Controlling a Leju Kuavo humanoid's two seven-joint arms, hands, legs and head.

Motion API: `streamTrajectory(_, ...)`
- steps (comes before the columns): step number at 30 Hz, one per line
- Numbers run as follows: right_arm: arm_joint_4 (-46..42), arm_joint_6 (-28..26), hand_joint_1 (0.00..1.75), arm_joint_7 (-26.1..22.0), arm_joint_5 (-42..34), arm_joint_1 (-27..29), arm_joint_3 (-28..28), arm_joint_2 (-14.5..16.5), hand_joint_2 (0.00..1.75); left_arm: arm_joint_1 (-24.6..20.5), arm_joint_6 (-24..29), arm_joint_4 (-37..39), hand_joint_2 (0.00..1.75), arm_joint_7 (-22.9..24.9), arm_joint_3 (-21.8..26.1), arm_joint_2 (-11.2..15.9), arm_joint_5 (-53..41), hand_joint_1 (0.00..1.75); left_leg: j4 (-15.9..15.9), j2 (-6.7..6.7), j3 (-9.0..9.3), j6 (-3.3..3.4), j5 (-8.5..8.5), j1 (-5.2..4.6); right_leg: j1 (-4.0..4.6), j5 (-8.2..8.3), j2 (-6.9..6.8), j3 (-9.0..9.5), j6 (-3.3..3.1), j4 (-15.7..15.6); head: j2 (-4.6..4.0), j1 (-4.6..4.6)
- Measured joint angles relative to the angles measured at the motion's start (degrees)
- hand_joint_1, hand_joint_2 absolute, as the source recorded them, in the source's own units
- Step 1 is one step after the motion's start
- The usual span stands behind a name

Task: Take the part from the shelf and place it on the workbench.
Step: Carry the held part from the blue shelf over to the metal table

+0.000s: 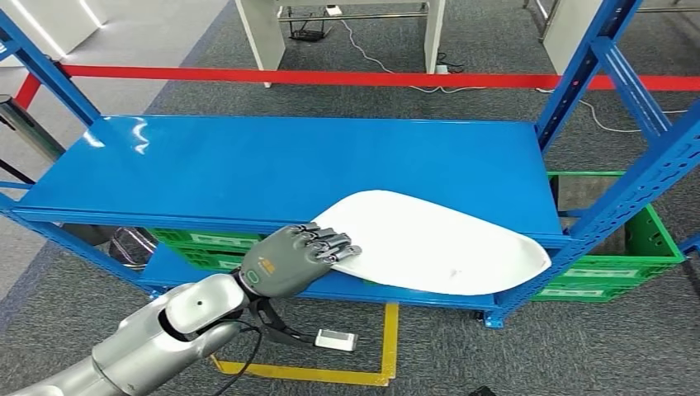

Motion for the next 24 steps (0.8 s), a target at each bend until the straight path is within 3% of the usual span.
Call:
streamTrajectory(3,0.0,0.0,0.0,0.0,0.0,0.0,-0.1,0.1,1.75,-0.2,-0.1,0.0,1.75,0.0,0.0,0.0,0.0,1.75,-9.9,0.08,6.51,3.11,3.54,-1.77,0.88,1.47,0.01,-1.2,-0.2,-0.1,-0.01,0.07)
streamTrajectory(5,0.0,0.0,0.0,0.0,0.0,0.0,-0.1,0.2,1.75,-0.4,-0.1,-0.1,1.75,0.0,0.0,0.0,0.0,1.75,-14.5,0.28,8.93,4.27,4.43,-2.64,0.83,2.66,-0.1,-1.42,0.09,-0.7,-0.01,0.02)
streamTrajectory(8,0.0,0.0,0.0,-0.1,0.0,0.0,-0.1,0.2,1.75,-0.6,-0.2,-0.1,1.75,0.0,0.0,0.0,0.1,1.75,-16.6,0.44,8.4,4.24,6.69,-2.75,0.6,4.39,-0.25,-1.41,1.12,-2.4,0.0,-0.18)
streamTrajectory(9,0.0,0.0,0.0,-0.1,0.0,0.0,-0.2,0.2,1.75,-0.6,-0.3,-0.1,1.75,0.0,0.0,0.0,0.2,1.75,-17.3,0.53,7.99,4.23,7.79,-2.59,0.64,3.5,-0.24,-1.79,1.38,-2.1,0.0,-0.14)
streamTrajectory(10,0.0,0.0,0.0,-0.1,0.0,0.1,-0.3,0.2,1.75,-0.7,-0.3,-0.1,1.75,0.0,0.0,0.0,0.2,1.75,-17.9,0.62,7.42,4.22,8.87,-2.4,0.66,1.44,-0.24,-2.36,1.63,-0.8,0.01,-0.05)
streamTrajectory(12,0.0,0.0,0.0,-0.1,0.0,0.1,-0.4,0.2,1.75,-0.7,-0.4,-0.1,1.75,0.0,-0.1,-0.1,0.4,1.75,-18.2,0.69,5.83,4.33,10.47,-2.3,0.56,-4.38,-0.24,-3.76,2.02,5.1,-0.01,0.03)
streamTrajectory(13,0.0,0.0,0.0,-0.1,0.0,0.1,-0.5,0.1,1.75,-0.6,-0.4,-0.1,1.75,0.0,-0.1,-0.1,0.4,1.75,-18.1,0.73,4.9,4.3,11.15,-2.3,0.51,-6.22,-0.27,-4.13,2.25,8.5,-0.01,0.08)
streamTrajectory(14,0.0,0.0,0.0,-0.1,0.0,0.1,-0.5,0.1,1.75,-0.6,-0.4,-0.1,1.75,0.0,-0.2,-0.1,0.5,1.75,-18.0,0.78,3.96,4.25,11.79,-2.3,0.48,-6.69,-0.28,-4.07,2.44,11.0,-0.01,0.09)
streamTrajectory(15,0.0,0.0,0.0,-0.1,0.0,0.1,-0.6,0.1,1.75,-0.6,-0.5,-0.1,1.75,-0.1,-0.2,-0.1,0.5,1.75,-17.8,0.82,2.98,4.15,12.39,-2.3,0.45,-5.97,-0.31,-3.26,2.58,12.1,-0.01,0.14)
streamTrajectory(17,0.0,0.0,0.0,-0.1,0.0,0.0,-0.6,0.1,1.75,-0.6,-0.5,-0.1,1.75,-0.1,-0.3,0.0,0.5,1.75,-17.2,0.87,1.19,3.82,13.38,-2.28,0.39,-3.38,-0.42,1.34,2.65,8.2,-0.01,0.17)
streamTrajectory(19,-0.1,0.0,0.0,-0.1,0.1,-0.2,-0.6,0.0,1.75,-0.6,-0.5,-0.1,1.75,-0.1,-0.2,0.0,0.6,1.75,-16.4,0.89,-0.09,3.35,14.11,-2.42,0.48,-3.97,-0.47,7.68,2.41,0.3,-0.01,0.14)
streamTrajectory(20,-0.1,0.0,0.0,-0.1,0.1,-0.2,-0.6,0.0,1.75,-0.7,-0.5,-0.1,1.75,-0.1,-0.2,0.0,0.6,1.75,-16.0,0.91,-0.39,3.12,14.46,-2.5,0.54,-4.88,-0.44,9.51,2.19,-2.5,-0.01,0.12)
streamTrajectory(21,-0.1,0.0,0.0,-0.2,0.1,-0.3,-0.6,0.0,1.75,-0.7,-0.5,-0.1,1.75,-0.1,-0.2,0.0,0.7,1.75,-15.9,0.92,-0.6,2.9,14.83,-2.56,0.64,-5.62,-0.4,10.28,1.89,-3.9,-0.01,0.1)
streamTrajectory(23,-0.1,0.0,0.0,-0.2,0.1,-0.1,-0.6,0.1,1.75,-0.7,-0.5,-0.1,1.75,-0.2,-0.2,0.0,0.9,1.75,-15.7,0.81,-0.85,2.4,15.3,-2.54,0.55,-5.1,-0.54,9.62,0.89,-4.4,0.0,0.19)
streamTrajectory(24,-0.1,0.0,0.0,-0.1,0.2,-0.1,-0.6,0.1,1.75,-0.7,-0.5,-0.1,1.75,-0.2,-0.2,0.0,0.9,1.75,-15.2,0.68,-1.19,2.04,14.49,-2.49,0.44,-4.61,-0.65,9.26,0.27,-4.5,0.0,0.15)
